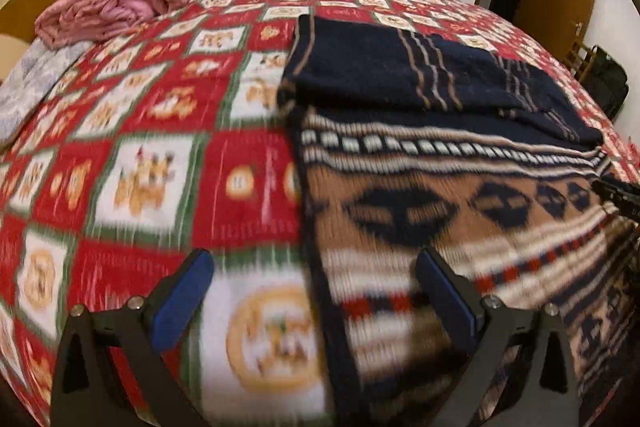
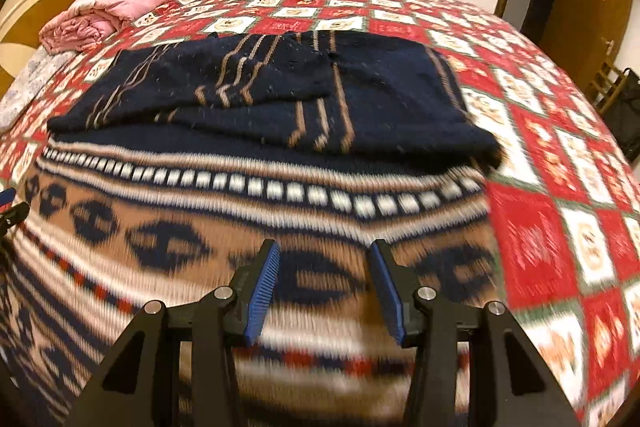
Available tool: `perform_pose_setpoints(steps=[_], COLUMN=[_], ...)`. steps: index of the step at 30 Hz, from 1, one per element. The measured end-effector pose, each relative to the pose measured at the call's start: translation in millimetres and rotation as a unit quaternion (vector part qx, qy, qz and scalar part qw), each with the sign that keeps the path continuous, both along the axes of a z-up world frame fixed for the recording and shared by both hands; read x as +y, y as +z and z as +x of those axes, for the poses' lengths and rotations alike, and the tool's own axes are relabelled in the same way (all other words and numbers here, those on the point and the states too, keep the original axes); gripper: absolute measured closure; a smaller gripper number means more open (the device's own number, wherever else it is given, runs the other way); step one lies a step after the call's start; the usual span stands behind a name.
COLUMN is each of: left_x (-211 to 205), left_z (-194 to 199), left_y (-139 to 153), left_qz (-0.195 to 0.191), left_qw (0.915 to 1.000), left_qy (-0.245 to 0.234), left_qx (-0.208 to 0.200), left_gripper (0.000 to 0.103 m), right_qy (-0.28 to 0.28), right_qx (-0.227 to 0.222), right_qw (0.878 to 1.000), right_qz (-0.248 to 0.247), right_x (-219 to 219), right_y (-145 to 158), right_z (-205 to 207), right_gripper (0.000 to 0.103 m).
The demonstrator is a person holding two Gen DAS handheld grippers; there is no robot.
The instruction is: Fold small clothes
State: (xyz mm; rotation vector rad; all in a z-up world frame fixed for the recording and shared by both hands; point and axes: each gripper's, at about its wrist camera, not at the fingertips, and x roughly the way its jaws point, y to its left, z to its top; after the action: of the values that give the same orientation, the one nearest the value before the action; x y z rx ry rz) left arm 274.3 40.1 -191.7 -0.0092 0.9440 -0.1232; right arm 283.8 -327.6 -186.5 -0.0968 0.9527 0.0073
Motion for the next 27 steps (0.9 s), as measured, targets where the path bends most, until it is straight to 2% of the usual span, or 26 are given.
perform_pose_setpoints(steps=[6, 11, 14, 18, 24, 27], left_x=[5, -7, -15, -25, -31, -35], left_z=[-54, -96, -113, -131, -158, -170], left_y=[3, 3, 0, -4, -3, -6], left_qz=[-0.027, -0.048, -0.044, -0.031, -0.044, -0.04], left_qw=[0.9992, 0.9986, 0.9988, 0.9993, 0.9984, 0.9983], left_qy=[0.023, 0.015, 0.015, 0.0, -0.021, -0.024], left_qx=[0.017, 0.015, 0.014, 0.018, 0.03, 0.036], left_gripper=[0.0, 0.0, 0.0, 0.001, 0.013, 0.015], right_qy=[-0.024, -0.059, -0.074, -0.088, -0.095, -0.1], right_qx=[0.009, -0.003, -0.017, -0.019, -0.021, -0.017], right_qw=[0.999, 0.997, 0.996, 0.995, 0.993, 0.991], right_qz=[0.023, 0.055, 0.041, 0.046, 0.062, 0.086], right_x=[-20, -40, -39, -39, -42, -49], right_y=[6, 7, 7, 2, 2, 0], right_z=[-67, -118, -142, -163, -198, -216], right_gripper=[0.054, 0.054, 0.054, 0.054, 0.054, 0.054])
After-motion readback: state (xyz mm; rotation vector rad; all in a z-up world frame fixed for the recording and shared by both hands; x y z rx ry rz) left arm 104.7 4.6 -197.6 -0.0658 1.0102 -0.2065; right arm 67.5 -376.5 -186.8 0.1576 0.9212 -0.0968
